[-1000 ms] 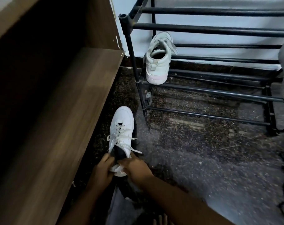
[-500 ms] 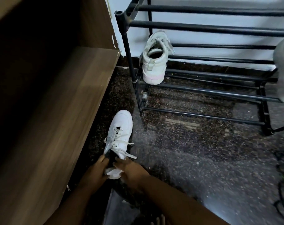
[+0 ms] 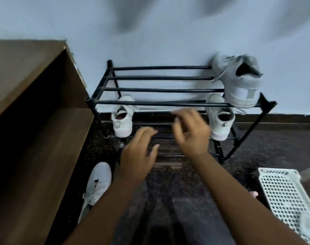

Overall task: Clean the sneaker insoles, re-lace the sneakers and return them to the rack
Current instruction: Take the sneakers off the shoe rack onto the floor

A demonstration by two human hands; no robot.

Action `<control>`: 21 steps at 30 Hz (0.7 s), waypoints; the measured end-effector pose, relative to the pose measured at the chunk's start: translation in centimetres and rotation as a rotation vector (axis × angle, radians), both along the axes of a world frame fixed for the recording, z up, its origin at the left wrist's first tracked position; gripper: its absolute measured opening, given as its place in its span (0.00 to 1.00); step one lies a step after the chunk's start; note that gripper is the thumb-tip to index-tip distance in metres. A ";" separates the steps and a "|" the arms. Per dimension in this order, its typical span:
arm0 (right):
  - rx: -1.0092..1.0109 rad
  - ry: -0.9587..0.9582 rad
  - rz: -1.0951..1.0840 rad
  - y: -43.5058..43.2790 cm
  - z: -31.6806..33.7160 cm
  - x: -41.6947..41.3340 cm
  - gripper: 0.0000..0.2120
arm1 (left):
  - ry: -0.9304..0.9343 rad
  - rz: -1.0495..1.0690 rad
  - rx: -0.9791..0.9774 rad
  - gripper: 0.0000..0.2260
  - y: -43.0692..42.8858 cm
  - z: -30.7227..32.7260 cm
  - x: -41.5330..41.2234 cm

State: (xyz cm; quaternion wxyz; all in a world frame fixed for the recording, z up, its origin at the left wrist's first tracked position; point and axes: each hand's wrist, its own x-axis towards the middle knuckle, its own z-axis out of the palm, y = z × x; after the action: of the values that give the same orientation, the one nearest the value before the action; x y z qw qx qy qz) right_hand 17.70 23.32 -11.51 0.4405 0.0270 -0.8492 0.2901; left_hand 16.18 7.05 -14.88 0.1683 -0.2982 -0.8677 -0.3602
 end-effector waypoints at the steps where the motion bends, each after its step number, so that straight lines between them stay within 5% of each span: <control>1: -0.037 0.034 -0.119 2.2 1.4 0.4 0.11 | 0.001 -0.039 0.006 0.15 2.6 1.9 -0.1; 6: -0.086 -0.099 -0.499 12.3 5.7 2.6 0.20 | 0.035 -0.140 -0.065 0.24 13.8 8.8 0.4; 12: 0.164 -0.570 -0.305 18.6 6.7 3.4 0.38 | -0.060 -0.221 -0.246 0.32 24.2 12.1 -2.0; 16: 0.123 -0.587 -0.179 19.1 4.9 1.7 0.38 | -0.140 -0.188 -0.349 0.24 27.7 10.9 -5.4; 21: 0.080 -0.484 -0.251 18.8 5.0 1.0 0.33 | -0.069 -0.133 -0.174 0.11 27.9 10.4 -6.0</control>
State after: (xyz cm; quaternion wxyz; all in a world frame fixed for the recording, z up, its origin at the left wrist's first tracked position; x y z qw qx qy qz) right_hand 18.71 42.16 -6.49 0.2560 -0.1311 -0.9372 0.1974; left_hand 10.15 34.90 -4.52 0.0875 -0.3559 -0.8794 -0.3037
